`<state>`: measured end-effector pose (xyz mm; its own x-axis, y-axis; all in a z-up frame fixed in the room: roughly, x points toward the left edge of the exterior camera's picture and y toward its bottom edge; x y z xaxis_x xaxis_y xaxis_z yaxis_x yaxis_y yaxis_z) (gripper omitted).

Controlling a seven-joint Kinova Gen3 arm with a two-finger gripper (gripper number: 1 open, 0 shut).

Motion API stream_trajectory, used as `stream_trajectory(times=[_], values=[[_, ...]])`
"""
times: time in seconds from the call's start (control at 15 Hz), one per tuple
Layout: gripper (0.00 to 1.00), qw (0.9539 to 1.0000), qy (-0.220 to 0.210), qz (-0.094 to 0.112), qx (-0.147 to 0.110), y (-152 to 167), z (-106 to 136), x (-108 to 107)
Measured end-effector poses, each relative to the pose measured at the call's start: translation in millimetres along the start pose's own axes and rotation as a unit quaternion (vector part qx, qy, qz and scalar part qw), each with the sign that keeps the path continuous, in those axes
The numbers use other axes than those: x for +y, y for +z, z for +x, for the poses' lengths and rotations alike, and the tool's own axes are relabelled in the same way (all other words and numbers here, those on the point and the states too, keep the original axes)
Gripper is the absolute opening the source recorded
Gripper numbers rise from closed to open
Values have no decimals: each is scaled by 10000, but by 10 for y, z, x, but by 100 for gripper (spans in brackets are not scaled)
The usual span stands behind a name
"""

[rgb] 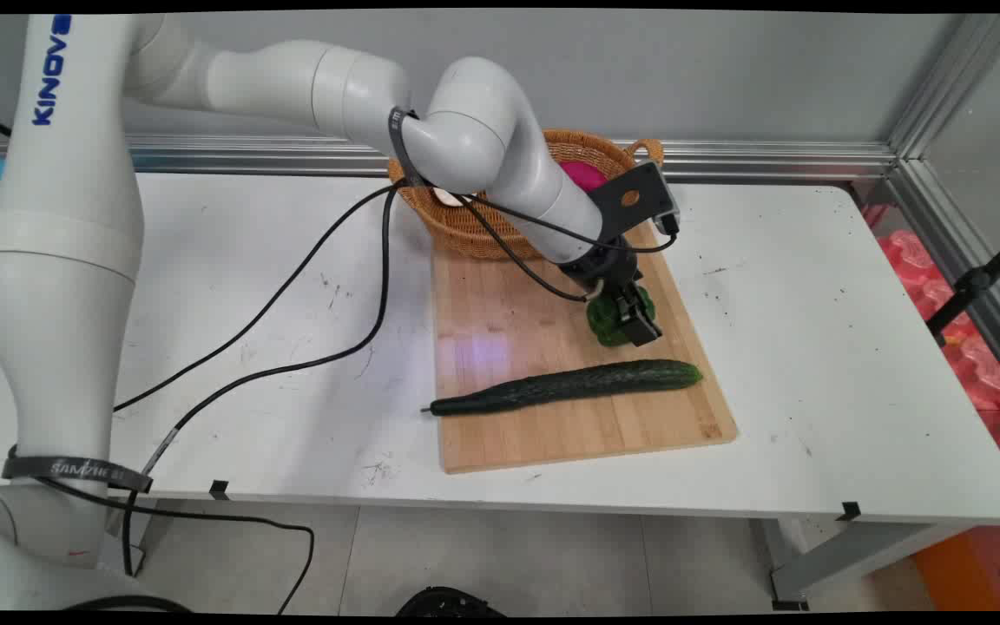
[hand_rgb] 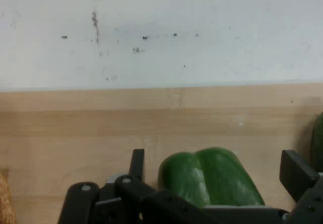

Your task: Pick up the potato from the vegetable basket

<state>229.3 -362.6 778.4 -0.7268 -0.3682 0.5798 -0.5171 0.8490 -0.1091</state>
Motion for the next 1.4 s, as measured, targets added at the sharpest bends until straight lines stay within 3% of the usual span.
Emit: stream_trajectory(times=[0.8, 1.4], values=[[100, 9997, -21, -76, 245, -420, 476, -18], [100, 9998, 176, -28, -112, -909, 404, -252]])
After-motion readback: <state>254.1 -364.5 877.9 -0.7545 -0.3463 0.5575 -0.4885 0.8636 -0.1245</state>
